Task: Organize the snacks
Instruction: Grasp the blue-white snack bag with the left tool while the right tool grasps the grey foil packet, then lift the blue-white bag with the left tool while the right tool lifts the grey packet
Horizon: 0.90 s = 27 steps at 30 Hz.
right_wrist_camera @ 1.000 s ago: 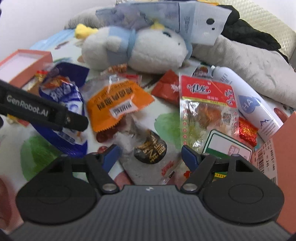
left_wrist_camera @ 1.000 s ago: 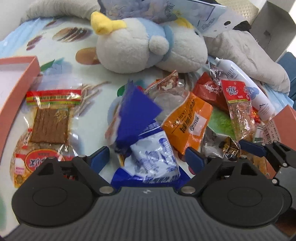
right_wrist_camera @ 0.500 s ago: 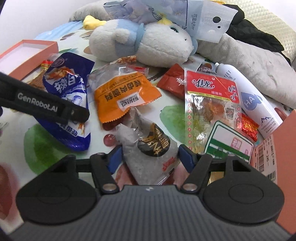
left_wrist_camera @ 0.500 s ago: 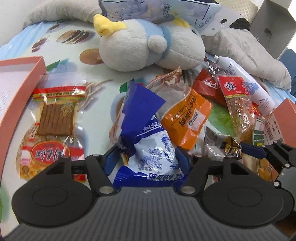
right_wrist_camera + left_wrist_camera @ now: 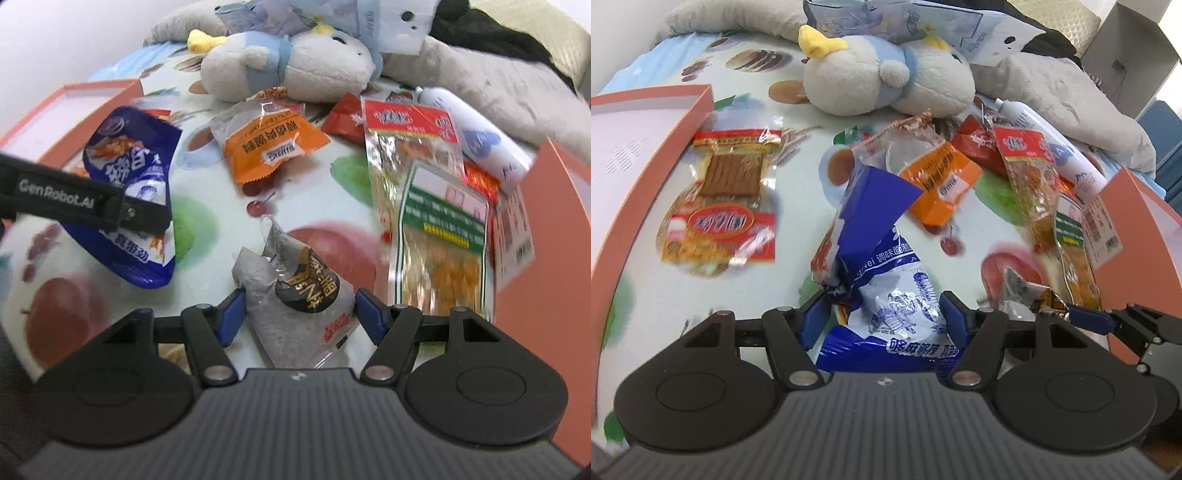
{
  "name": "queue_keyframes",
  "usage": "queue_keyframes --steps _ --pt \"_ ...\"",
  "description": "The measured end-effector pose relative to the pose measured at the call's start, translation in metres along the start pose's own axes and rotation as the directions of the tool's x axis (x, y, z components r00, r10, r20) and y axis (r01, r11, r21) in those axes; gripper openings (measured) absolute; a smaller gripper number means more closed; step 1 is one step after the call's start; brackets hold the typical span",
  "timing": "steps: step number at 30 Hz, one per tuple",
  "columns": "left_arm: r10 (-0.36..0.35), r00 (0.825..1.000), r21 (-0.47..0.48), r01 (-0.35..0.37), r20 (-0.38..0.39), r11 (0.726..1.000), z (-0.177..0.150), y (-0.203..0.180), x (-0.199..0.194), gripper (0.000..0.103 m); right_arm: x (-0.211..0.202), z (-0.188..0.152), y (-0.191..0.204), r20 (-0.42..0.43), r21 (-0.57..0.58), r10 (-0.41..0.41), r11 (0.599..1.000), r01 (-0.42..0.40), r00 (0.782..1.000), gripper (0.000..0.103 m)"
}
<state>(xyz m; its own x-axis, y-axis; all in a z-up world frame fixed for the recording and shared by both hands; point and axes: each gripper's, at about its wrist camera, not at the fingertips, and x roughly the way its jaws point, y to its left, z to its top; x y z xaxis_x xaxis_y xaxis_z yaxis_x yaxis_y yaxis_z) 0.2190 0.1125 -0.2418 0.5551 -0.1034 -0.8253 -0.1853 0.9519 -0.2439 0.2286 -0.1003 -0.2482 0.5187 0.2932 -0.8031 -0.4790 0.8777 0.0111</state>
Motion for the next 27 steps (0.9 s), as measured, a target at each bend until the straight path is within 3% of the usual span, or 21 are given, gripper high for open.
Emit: queue_keyframes --steps 15,23,27 --pt "-0.06 0.998 -0.056 0.061 0.018 0.997 -0.038 -0.028 -0.054 0.069 -0.071 -0.028 -0.019 0.081 0.173 0.006 0.985 -0.02 0.997 0.067" --pt "-0.106 0.994 -0.021 0.106 0.043 0.994 -0.025 -0.052 -0.08 0.068 -0.104 -0.022 -0.027 0.135 0.204 0.003 0.978 -0.031 0.991 0.067" --pt "-0.138 0.988 0.017 0.137 0.07 0.99 -0.014 -0.069 -0.097 0.059 -0.125 -0.014 -0.036 0.18 0.221 -0.003 0.975 -0.037 0.984 0.067"
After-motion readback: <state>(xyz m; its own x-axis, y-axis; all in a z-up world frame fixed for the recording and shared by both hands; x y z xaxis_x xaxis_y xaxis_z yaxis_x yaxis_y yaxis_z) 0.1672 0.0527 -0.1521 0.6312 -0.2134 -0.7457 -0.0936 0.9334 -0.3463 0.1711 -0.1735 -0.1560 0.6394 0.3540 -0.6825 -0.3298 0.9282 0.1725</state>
